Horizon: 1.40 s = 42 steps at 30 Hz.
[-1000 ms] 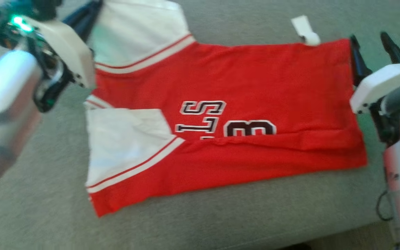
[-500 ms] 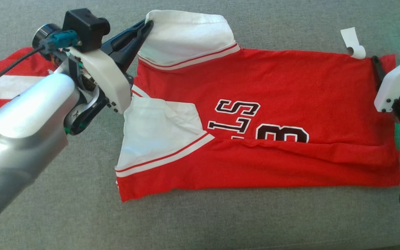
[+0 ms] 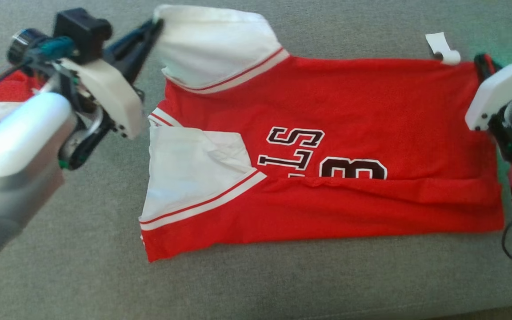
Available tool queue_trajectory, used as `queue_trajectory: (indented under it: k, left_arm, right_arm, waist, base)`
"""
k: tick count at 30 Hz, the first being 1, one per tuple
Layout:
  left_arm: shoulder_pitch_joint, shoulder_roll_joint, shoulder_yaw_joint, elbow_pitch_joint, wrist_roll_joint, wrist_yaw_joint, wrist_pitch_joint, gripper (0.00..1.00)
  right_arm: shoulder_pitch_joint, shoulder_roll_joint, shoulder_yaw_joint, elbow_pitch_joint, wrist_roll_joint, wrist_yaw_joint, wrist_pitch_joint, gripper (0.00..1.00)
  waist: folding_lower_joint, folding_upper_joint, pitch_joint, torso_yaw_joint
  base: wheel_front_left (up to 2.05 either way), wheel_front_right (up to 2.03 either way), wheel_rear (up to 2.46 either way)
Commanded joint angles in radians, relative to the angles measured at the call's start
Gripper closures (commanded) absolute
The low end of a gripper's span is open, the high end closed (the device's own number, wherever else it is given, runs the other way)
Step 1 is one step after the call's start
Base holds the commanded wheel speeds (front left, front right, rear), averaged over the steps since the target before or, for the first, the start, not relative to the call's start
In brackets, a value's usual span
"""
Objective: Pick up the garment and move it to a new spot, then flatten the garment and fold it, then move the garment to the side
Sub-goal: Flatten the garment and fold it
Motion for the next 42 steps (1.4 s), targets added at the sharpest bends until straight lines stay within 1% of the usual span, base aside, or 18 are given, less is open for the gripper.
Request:
queue_trajectory:
  k: [1,6,11,14,15,20,21,24,27,34,38,42]
  left_arm:
    - [-0.048,0.048,0.061,0.0,0.001,0.009,-0.018,1.0]
    - [-0.077,0.05,0.098,0.052,-0.001,0.026,-0.064,1.0]
    - [-0.132,0.032,0.111,0.126,0.023,0.017,-0.105,1.0]
    - [-0.172,0.008,0.125,0.181,0.036,0.014,-0.145,1.0]
    - [-0.198,-0.01,0.129,0.218,0.047,0.007,-0.169,1.0]
    - [-0.238,-0.052,0.128,0.297,0.068,-0.011,-0.221,1.0]
    - [-0.238,-0.052,0.128,0.297,0.068,-0.011,-0.221,1.0]
    - [-0.228,-0.07,0.115,0.33,0.071,-0.032,-0.233,1.0]
    - [-0.206,-0.075,0.098,0.35,0.074,-0.05,-0.24,1.0]
    - [-0.132,-0.054,0.065,0.327,0.073,-0.072,-0.252,1.0]
    - [-0.072,-0.022,0.043,0.262,0.053,-0.081,-0.224,1.0]
    - [-0.001,0.02,0.016,0.163,0.024,-0.085,-0.168,1.0]
  right_arm:
    - [-0.054,-0.008,0.023,-0.044,0.017,0.007,-0.031,1.0]
    - [-0.114,-0.01,0.054,-0.062,0.049,0.007,-0.096,1.0]
    - [-0.184,-0.003,0.082,-0.058,0.078,0.007,-0.15,1.0]
    - [-0.227,0.004,0.09,-0.041,0.088,0.007,-0.178,1.0]
    - [-0.253,0.005,0.096,-0.025,0.087,0.007,-0.198,1.0]
    - [-0.293,0.004,0.116,0.012,0.078,0.007,-0.264,1.0]
    - [-0.293,0.004,0.116,0.012,0.078,0.007,-0.264,1.0]
    - [-0.287,-0.001,0.136,0.035,0.08,0.007,-0.289,1.0]
    - [-0.268,-0.015,0.166,0.048,0.089,0.007,-0.312,1.0]
    - [-0.18,-0.057,0.264,0.043,0.165,0.007,-0.314,1.0]
    - [-0.122,-0.092,0.328,0.024,0.235,0.007,-0.274,1.0]
    - [-0.066,-0.143,0.38,0.01,0.304,0.007,-0.219,1.0]
  waist:
    - [-0.0001,0.0,0.0,-0.005]
    - [-0.0001,0.0,0.008,-0.011]
    - [-0.0001,0.0,0.027,-0.016]
    - [-0.0001,0.0,0.038,-0.018]
    - [-0.0001,0.0,0.045,-0.017]
    - [-0.0001,0.0,0.047,-0.014]
    - [-0.0001,0.0,0.047,-0.014]
    - [-0.0001,0.0,0.035,-0.008]
    - [-0.0001,0.0,0.017,-0.001]
    - [-0.0001,0.0,-0.048,0.012]
    - [-0.0001,0.0,-0.088,0.018]
    - [-0.0001,0.0,-0.126,0.026]
  base:
    - [0.0,0.0,0.0]
    - [0.0,0.0,0.0]
    - [0.0,0.0,0.0]
    - [0.0,0.0,0.0]
    - [0.0,0.0,0.0]
    - [0.0,0.0,0.0]
    - [0.0,0.0,0.0]
    - [0.0,0.0,0.0]
    - [0.0,0.0,0.0]
    - [0.0,0.0,0.0]
    - [0.0,0.0,0.0]
    - [0.0,0.0,0.0]
